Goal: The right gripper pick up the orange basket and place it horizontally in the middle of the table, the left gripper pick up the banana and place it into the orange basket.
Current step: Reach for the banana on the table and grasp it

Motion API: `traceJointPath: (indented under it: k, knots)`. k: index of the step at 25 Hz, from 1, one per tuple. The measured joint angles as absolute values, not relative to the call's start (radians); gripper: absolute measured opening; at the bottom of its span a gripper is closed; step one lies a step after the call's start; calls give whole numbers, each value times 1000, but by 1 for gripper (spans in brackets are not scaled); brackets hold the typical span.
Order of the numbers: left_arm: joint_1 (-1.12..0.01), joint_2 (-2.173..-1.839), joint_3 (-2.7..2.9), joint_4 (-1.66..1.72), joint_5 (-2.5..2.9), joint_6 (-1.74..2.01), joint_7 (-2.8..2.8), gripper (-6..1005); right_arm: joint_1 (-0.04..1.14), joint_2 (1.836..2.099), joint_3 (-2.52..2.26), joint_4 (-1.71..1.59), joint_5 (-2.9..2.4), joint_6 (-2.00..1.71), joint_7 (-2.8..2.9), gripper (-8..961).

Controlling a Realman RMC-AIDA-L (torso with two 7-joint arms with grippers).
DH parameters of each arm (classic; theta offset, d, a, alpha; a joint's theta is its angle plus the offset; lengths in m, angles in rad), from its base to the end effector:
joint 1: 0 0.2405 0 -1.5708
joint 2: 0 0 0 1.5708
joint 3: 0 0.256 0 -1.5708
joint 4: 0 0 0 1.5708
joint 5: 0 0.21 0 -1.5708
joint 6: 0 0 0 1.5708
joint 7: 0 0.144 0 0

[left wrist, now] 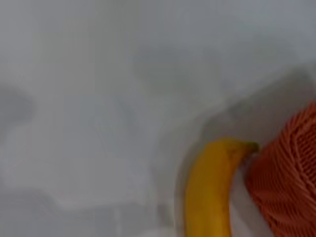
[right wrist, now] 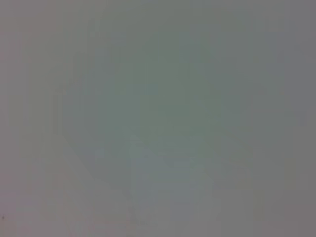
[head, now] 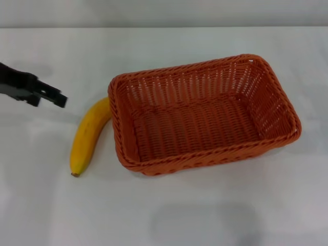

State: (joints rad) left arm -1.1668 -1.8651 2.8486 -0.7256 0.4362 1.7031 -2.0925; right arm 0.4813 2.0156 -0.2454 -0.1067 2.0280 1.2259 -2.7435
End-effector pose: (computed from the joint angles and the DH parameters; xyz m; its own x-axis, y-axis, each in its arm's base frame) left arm -0.2447 0.4035 0.1107 0.3935 0.9189 0.0288 0.8826 -0.3688 -0.2917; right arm 0.3621 0.3460 0.0720 0.6899 0.1345 -0.7113 -0.7158 -0.0201 -0.6980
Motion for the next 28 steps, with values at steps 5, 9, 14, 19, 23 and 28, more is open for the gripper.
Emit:
traceJointPath:
  k: [5, 9, 14, 19, 23, 28]
  knots:
    - [-1196, -1897, 2848, -674, 474, 1629, -2077, 788, 479, 2016, -245, -96, 2028, 1235, -2741, 869]
    - [-1205, -1916, 2847, -619, 506, 1565, -2089, 787, 479, 2016, -245, -91, 2028, 1239, -2741, 869]
    - [-1206, -1949, 2846, -581, 543, 1480, -2110, 785, 476, 2016, -245, -90, 2028, 1239, -2741, 870]
    - [-1202, -1970, 2847, -551, 556, 1424, -2125, 783, 474, 2016, -245, -90, 2028, 1240, -2741, 870]
    - [-1202, -1977, 2847, -523, 556, 1393, -2139, 782, 473, 2016, -245, -90, 2028, 1240, -2741, 869]
    - [-1200, -1987, 2847, -513, 566, 1362, -2151, 780, 468, 2016, -245, -90, 2028, 1240, -2741, 870]
